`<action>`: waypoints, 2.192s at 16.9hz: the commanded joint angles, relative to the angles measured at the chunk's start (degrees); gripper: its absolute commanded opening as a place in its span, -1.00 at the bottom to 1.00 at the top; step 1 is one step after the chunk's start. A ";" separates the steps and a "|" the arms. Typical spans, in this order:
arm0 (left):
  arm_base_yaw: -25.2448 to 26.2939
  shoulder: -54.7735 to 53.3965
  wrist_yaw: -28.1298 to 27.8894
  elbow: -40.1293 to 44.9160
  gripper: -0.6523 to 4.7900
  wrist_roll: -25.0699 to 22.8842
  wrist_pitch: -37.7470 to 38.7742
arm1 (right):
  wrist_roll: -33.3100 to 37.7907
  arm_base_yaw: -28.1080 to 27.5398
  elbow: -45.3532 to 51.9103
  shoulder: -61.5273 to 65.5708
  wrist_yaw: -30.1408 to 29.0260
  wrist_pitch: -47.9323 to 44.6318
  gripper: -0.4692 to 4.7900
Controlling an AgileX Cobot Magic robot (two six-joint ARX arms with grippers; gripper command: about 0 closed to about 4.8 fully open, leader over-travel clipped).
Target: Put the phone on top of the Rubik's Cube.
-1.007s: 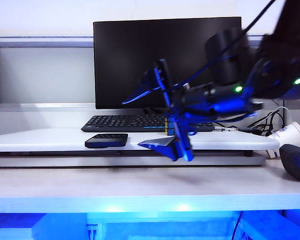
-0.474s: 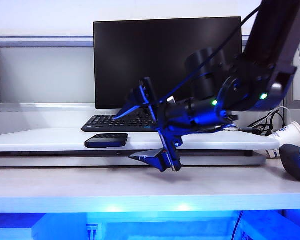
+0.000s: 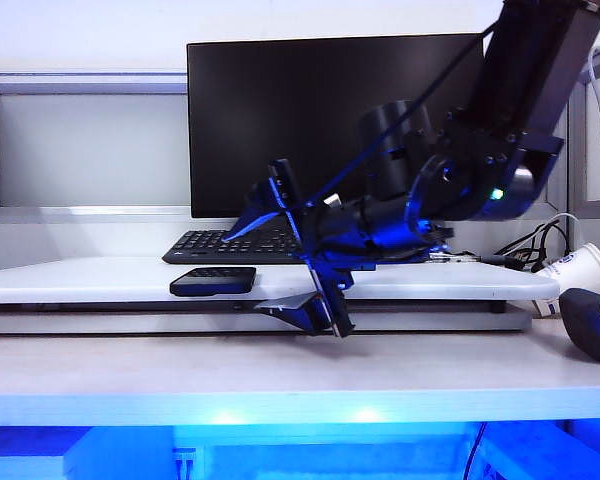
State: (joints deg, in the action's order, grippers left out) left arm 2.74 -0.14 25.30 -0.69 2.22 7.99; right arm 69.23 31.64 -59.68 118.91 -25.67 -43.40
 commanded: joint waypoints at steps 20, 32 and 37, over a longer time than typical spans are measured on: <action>0.11 -0.02 0.24 -0.02 -0.78 -0.28 0.48 | -0.28 1.38 -2.32 1.66 3.04 1.14 -0.84; 0.13 -0.02 0.24 -0.02 -0.78 -0.28 0.48 | -0.39 1.31 -3.21 1.29 2.01 -9.62 -0.86; 0.13 -0.02 0.26 -0.02 -0.78 -0.28 0.48 | -0.48 0.63 -7.15 1.11 1.62 -10.45 -0.86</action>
State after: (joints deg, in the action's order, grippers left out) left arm 2.74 -0.14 25.28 -0.69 2.22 8.01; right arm 69.34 32.42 -65.76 120.99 -23.64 -49.84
